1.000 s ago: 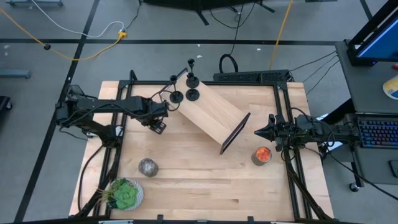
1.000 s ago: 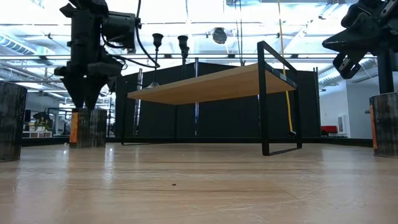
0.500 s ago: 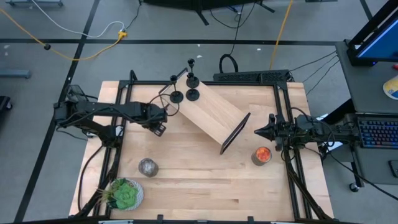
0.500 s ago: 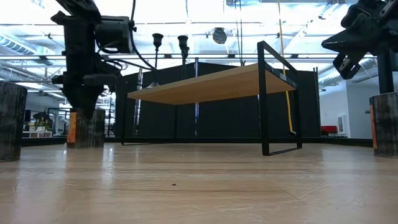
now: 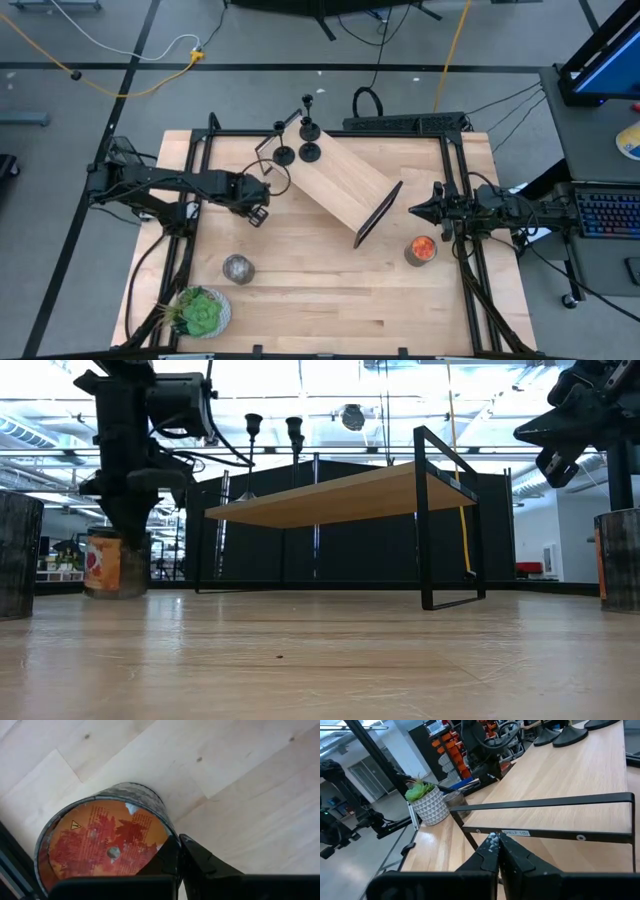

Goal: Pick & Place candle stick holders
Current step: Put the top orange scented candle on the shelf

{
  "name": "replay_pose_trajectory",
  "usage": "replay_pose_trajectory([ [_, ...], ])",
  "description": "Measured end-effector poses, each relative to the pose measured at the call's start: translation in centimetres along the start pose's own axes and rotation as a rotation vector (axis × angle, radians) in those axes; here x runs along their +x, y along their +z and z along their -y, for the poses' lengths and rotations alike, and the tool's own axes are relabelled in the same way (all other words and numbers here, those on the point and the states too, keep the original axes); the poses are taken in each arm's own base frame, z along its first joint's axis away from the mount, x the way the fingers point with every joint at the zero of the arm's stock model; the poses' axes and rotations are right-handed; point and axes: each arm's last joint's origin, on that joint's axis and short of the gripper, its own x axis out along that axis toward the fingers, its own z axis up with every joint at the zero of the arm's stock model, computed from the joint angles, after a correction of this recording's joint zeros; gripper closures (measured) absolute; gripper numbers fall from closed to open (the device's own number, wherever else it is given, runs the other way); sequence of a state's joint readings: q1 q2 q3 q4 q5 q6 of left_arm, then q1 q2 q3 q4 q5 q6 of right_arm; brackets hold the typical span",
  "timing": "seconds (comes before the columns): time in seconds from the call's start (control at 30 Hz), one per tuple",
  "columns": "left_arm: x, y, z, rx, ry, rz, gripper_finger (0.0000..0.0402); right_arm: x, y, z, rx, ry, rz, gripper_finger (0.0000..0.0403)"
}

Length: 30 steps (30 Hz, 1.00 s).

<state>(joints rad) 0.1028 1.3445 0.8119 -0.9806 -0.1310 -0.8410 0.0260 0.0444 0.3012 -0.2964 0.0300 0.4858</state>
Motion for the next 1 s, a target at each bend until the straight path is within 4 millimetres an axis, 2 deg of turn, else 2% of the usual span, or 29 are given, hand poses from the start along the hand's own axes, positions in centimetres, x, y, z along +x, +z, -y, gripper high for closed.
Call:
replay_pose_trajectory([
  [0.47,-4.0,1.3,2.3,0.068,-0.199,0.012,0.0400,0.0,0.0,0.0,-0.007,0.000,0.000,0.0403],
  [0.67,-6.9,1.7,3.7,0.126,-0.328,0.035,0.0400,0.0,0.0,0.0,-0.008,0.000,0.000,0.0403],
  [1.0,-12.4,1.8,6.5,0.175,-0.519,0.183,0.0401,0.0,0.0,0.0,-0.037,0.000,0.000,0.0403],
])
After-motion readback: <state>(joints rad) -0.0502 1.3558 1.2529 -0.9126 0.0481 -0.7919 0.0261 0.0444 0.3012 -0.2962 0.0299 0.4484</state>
